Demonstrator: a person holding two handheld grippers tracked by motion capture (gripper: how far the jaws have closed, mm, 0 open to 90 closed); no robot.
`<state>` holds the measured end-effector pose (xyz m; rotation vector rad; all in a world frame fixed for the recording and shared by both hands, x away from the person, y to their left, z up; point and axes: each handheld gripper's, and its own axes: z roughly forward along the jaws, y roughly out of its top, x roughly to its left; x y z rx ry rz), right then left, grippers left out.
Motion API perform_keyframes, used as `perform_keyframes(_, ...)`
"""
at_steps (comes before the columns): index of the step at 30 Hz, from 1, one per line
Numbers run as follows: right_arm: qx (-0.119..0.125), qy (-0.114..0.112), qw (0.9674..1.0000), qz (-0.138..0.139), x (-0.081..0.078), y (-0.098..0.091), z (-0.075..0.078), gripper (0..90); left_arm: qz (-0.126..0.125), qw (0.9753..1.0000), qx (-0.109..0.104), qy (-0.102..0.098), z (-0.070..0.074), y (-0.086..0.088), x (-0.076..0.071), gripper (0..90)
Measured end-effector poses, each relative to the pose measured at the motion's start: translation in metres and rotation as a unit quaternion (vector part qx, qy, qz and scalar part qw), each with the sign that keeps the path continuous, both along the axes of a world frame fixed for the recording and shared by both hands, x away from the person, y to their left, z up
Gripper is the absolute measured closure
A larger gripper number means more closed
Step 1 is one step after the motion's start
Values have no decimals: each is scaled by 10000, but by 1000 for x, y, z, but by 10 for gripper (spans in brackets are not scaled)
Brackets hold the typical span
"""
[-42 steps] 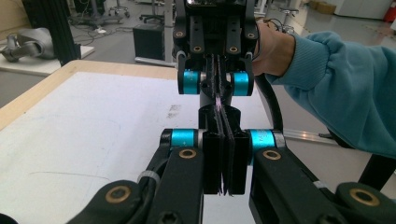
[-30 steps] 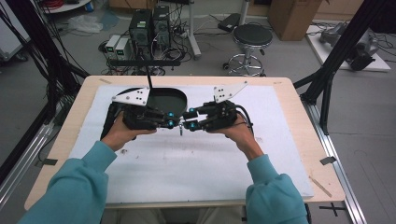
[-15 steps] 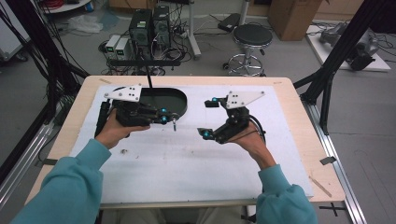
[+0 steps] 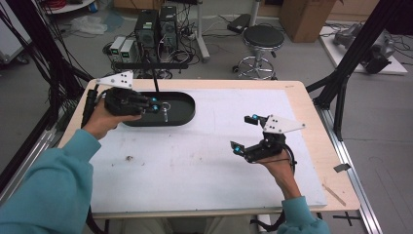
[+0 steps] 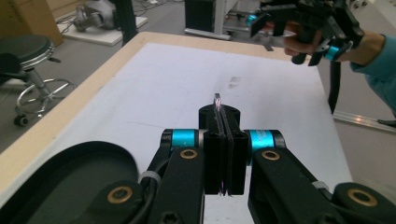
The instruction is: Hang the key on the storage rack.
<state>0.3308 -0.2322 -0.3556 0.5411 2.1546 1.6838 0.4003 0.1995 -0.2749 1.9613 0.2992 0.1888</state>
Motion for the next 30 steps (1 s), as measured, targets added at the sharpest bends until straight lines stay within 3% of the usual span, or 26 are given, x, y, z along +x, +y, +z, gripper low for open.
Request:
perform_keyframes(5, 229, 44, 9990, -371, -8, -13, -19, 6, 184, 9996, 196, -52, 8, 7, 13, 882)
perform_keyframes(12, 496, -75, 9951, -847, -19, -33, -42, 6, 562, 9966, 603, -94, 22, 23, 35, 882)
perform_keyframes(18, 459, -110, 9922, -1153, -26, -45, -58, 7, 834, 9934, 778, -87, 28, 34, 45, 882)
perform_keyframes(30, 785, -430, 9863, -1385, -33, -57, -72, 7, 1246, 9839, 1278, -18, 35, 45, 68, 882)
